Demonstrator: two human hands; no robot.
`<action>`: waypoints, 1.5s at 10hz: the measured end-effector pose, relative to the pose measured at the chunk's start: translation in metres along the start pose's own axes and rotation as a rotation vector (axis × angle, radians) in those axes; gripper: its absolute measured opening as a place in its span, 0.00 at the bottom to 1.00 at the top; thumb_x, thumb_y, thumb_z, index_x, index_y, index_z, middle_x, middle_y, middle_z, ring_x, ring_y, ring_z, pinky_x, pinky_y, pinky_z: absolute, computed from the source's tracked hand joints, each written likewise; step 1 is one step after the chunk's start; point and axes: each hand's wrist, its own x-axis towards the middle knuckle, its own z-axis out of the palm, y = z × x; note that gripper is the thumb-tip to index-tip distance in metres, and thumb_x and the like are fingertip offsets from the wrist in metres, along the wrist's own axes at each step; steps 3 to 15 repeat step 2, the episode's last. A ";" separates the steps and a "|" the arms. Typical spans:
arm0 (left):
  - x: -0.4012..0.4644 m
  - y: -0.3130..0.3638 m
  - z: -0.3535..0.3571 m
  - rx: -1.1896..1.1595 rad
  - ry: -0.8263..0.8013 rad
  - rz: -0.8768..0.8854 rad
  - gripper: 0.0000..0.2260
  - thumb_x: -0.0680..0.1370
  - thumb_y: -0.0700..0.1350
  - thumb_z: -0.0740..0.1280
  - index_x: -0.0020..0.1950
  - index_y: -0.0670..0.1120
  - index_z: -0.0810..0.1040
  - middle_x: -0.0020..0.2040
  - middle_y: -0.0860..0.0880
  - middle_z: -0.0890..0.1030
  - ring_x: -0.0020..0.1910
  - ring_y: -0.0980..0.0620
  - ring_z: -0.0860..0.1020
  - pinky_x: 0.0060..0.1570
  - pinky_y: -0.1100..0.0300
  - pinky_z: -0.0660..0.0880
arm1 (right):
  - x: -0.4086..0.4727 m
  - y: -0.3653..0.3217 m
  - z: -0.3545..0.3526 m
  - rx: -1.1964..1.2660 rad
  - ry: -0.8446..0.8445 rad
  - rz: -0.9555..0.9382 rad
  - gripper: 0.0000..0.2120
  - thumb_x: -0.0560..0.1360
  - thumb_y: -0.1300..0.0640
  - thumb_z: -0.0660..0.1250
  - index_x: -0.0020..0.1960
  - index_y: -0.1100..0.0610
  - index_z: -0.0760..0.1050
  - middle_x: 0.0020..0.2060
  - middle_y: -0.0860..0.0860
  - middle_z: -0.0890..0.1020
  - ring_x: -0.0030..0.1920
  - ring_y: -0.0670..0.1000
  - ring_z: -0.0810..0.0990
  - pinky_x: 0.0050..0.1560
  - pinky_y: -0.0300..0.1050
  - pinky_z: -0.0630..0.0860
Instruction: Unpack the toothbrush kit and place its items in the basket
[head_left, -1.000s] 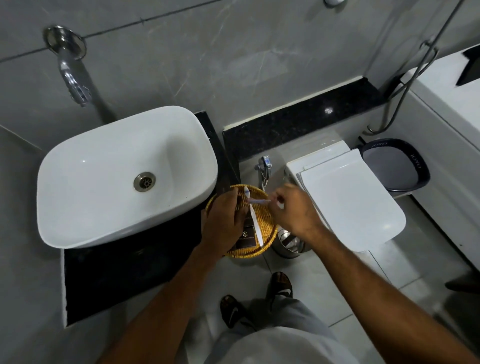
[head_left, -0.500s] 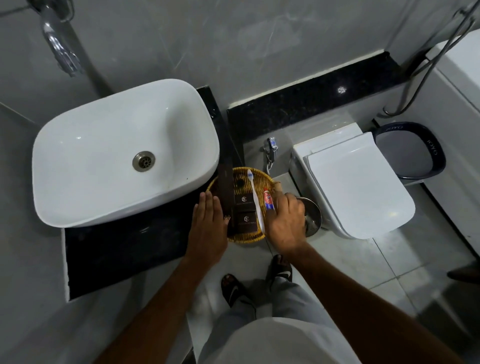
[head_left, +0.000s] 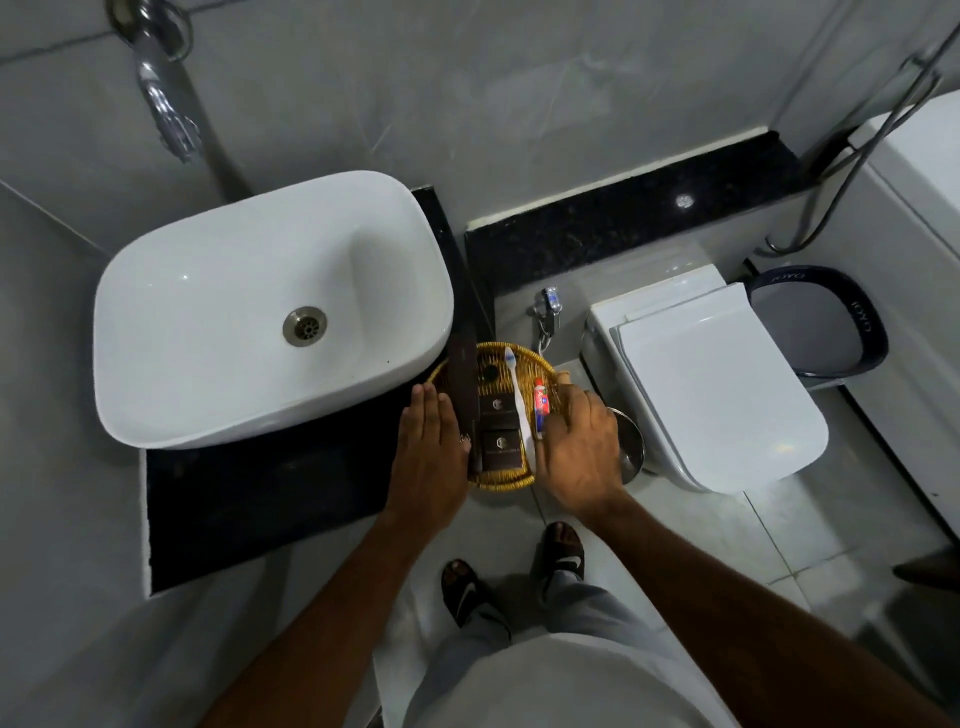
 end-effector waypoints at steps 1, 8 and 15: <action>0.021 -0.013 -0.039 0.163 0.233 0.110 0.30 0.81 0.50 0.58 0.75 0.32 0.58 0.76 0.29 0.61 0.77 0.32 0.58 0.76 0.40 0.56 | 0.044 -0.014 -0.041 0.053 0.153 -0.120 0.20 0.73 0.50 0.66 0.61 0.58 0.71 0.57 0.56 0.76 0.58 0.57 0.75 0.62 0.55 0.70; 0.046 -0.019 -0.074 0.186 0.361 0.150 0.30 0.82 0.51 0.54 0.77 0.34 0.53 0.77 0.30 0.59 0.78 0.32 0.56 0.76 0.40 0.57 | 0.076 -0.036 -0.069 0.072 0.105 -0.143 0.27 0.72 0.54 0.66 0.68 0.58 0.64 0.65 0.56 0.72 0.66 0.57 0.70 0.72 0.56 0.62; 0.046 -0.019 -0.074 0.186 0.361 0.150 0.30 0.82 0.51 0.54 0.77 0.34 0.53 0.77 0.30 0.59 0.78 0.32 0.56 0.76 0.40 0.57 | 0.076 -0.036 -0.069 0.072 0.105 -0.143 0.27 0.72 0.54 0.66 0.68 0.58 0.64 0.65 0.56 0.72 0.66 0.57 0.70 0.72 0.56 0.62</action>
